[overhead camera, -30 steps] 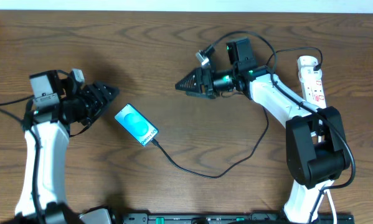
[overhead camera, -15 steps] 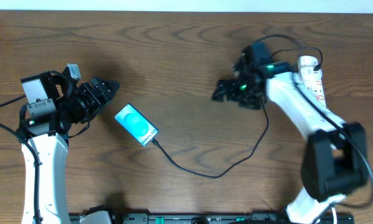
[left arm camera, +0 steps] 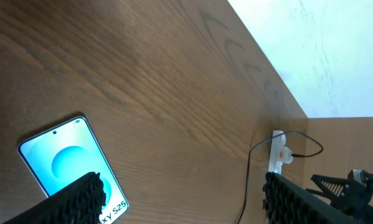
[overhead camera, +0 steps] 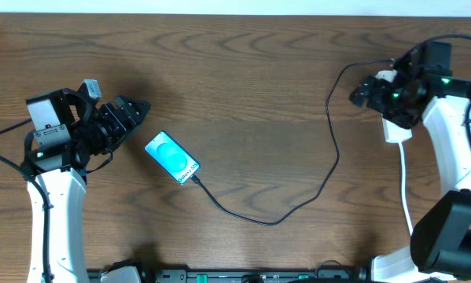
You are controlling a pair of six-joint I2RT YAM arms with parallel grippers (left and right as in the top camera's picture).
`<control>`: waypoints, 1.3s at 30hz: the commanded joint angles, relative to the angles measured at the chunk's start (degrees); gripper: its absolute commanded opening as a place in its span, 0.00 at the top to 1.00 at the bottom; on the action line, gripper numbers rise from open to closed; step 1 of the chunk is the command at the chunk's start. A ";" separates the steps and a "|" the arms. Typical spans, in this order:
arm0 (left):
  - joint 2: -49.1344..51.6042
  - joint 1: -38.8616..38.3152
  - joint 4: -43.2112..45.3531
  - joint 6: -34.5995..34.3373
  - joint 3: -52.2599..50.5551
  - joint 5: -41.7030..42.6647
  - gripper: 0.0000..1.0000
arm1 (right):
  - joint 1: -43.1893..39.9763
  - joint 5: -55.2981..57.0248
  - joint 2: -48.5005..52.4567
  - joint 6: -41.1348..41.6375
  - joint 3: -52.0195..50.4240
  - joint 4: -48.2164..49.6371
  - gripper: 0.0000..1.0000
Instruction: Plug charger to phone and switch on socket
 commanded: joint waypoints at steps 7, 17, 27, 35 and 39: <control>0.37 0.31 0.68 0.59 0.59 0.31 0.19 | -3.78 -0.13 4.81 -12.46 11.80 -8.22 0.01; 0.76 0.31 0.66 0.61 0.59 0.31 0.19 | -4.07 0.09 20.76 -14.43 29.03 -16.55 0.01; 0.76 0.31 0.66 1.44 0.59 -0.02 0.18 | -6.49 0.09 26.14 -19.34 30.21 -17.42 0.01; 0.76 0.31 0.35 1.42 0.59 -0.76 0.18 | -11.43 -2.34 26.38 -20.72 30.21 -16.74 0.01; 0.76 0.31 0.35 1.42 0.59 -0.76 0.18 | -12.33 -5.33 26.40 -22.99 30.21 -16.20 0.01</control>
